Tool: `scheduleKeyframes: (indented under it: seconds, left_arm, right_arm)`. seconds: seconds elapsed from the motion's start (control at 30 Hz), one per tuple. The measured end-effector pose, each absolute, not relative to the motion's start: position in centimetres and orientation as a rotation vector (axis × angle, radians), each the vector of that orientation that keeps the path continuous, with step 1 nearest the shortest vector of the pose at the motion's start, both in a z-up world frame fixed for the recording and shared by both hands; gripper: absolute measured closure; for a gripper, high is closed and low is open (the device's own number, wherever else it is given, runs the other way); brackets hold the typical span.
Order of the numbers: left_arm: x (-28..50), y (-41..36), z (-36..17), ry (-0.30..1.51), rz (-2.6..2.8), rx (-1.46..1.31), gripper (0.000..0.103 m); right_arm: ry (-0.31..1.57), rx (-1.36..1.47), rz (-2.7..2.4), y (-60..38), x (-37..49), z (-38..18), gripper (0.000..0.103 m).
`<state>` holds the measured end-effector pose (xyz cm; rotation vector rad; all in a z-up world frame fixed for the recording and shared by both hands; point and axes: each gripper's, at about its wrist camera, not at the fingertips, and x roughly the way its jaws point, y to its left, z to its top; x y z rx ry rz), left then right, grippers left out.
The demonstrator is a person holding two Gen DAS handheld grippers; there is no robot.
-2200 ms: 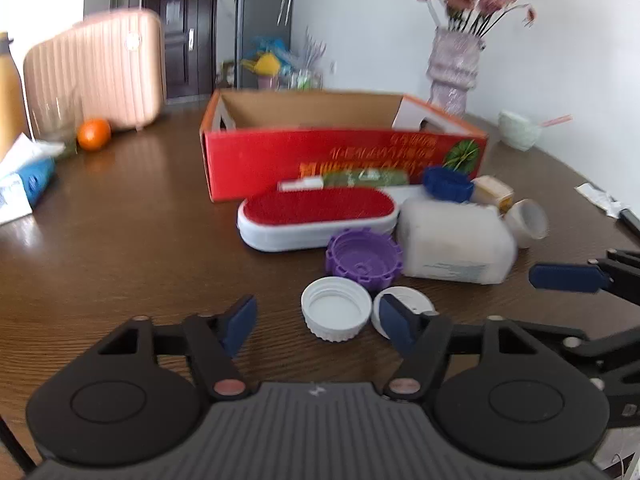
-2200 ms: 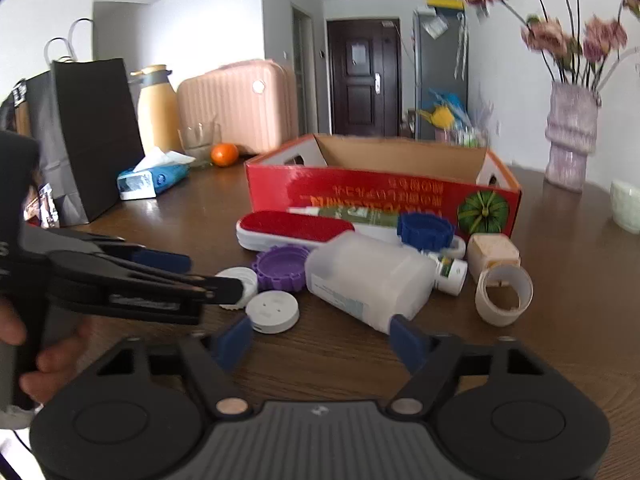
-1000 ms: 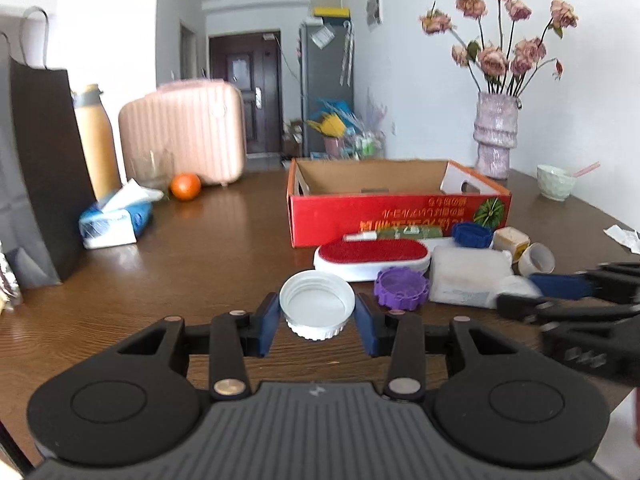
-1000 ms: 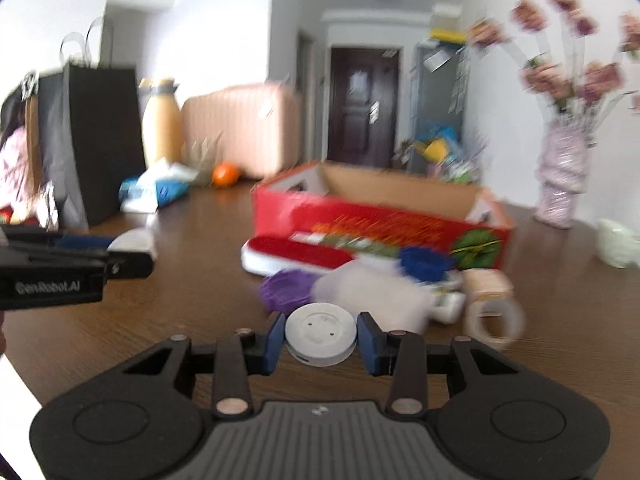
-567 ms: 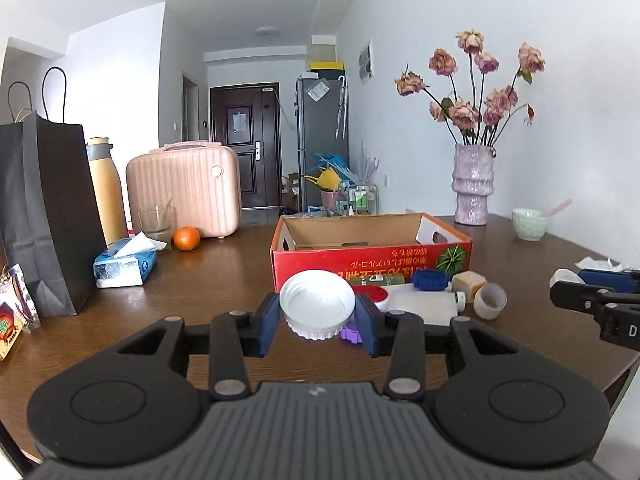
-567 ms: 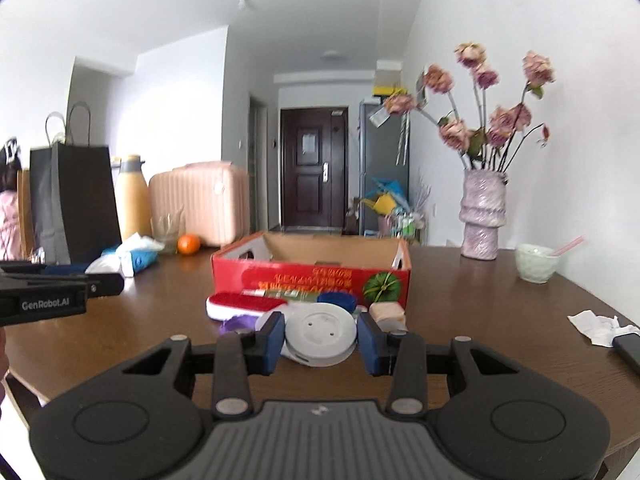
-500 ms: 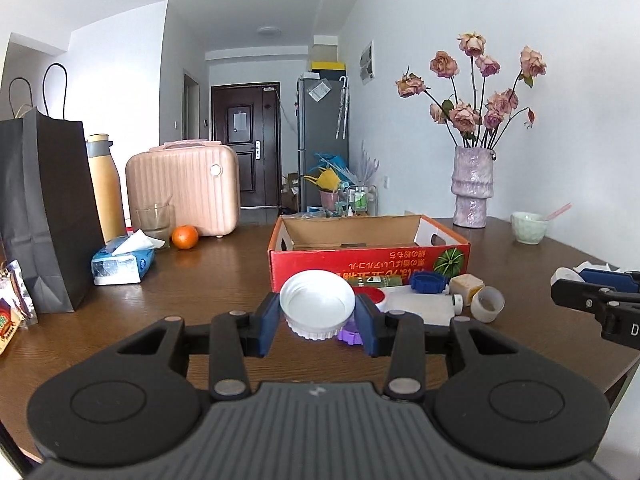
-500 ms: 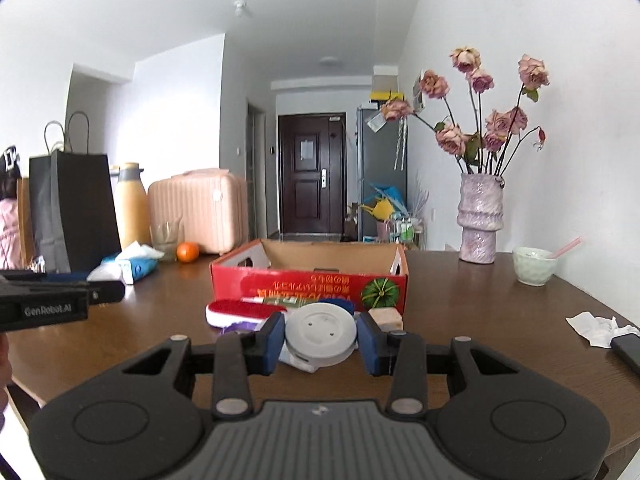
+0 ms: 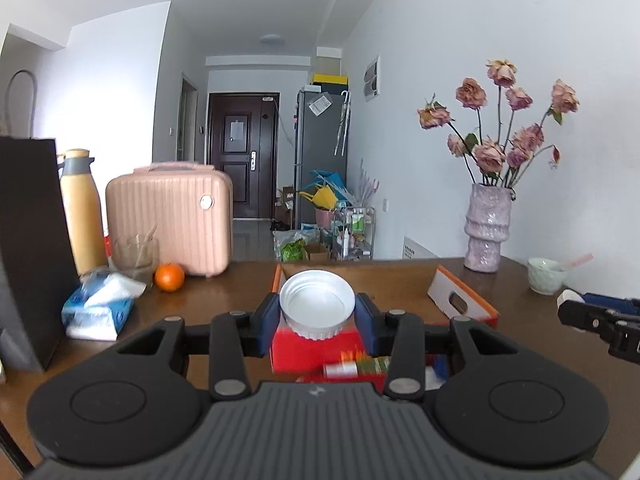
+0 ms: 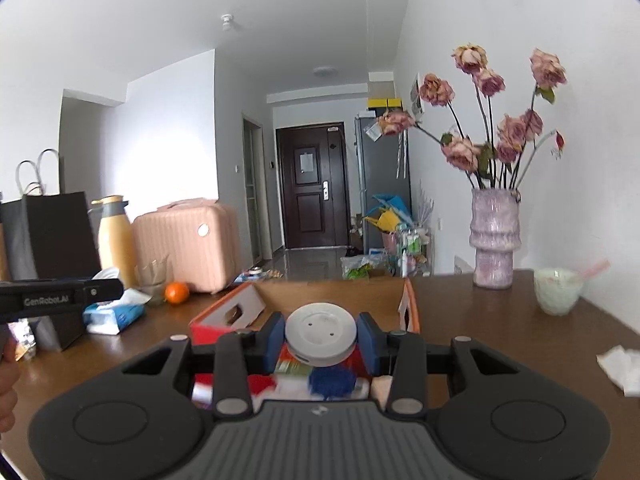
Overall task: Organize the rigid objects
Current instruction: 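Carry the white cap in the left tool while the right tool carries the white lid into the box, then open both tools to drop the caps into the red box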
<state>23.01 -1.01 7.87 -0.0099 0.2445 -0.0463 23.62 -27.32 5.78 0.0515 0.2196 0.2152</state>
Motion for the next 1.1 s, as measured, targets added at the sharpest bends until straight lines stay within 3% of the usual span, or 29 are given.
scheduleKeyframes:
  seconds: [0.4, 0.6, 0.87, 1.1]
  left_arm:
    - [37.3, 0.4, 13.6, 0.221, -0.069, -0.014, 0.062]
    - [50.5, 0.9, 12.8, 0.504, -0.125, -0.045, 0.062]
    - [64.3, -0.5, 4.1, 0.904, -0.087, 0.036, 0.062]
    - [67.7, -1.4, -0.1, 0.987, -0.06, 0.148, 0.06]
  right_arm:
    - [0.228, 0.101, 0.263, -28.6, 39.1, 12.3, 0.064]
    - [0.464, 0.115, 0.284, -29.7, 51.8, 13.3, 0.064]
    - [0.851, 0.085, 0.185, -28.8, 66.4, 6.4, 0.065]
    - [1.019, -0.104, 0.134, -25.2, 70.3, -1.0, 0.064]
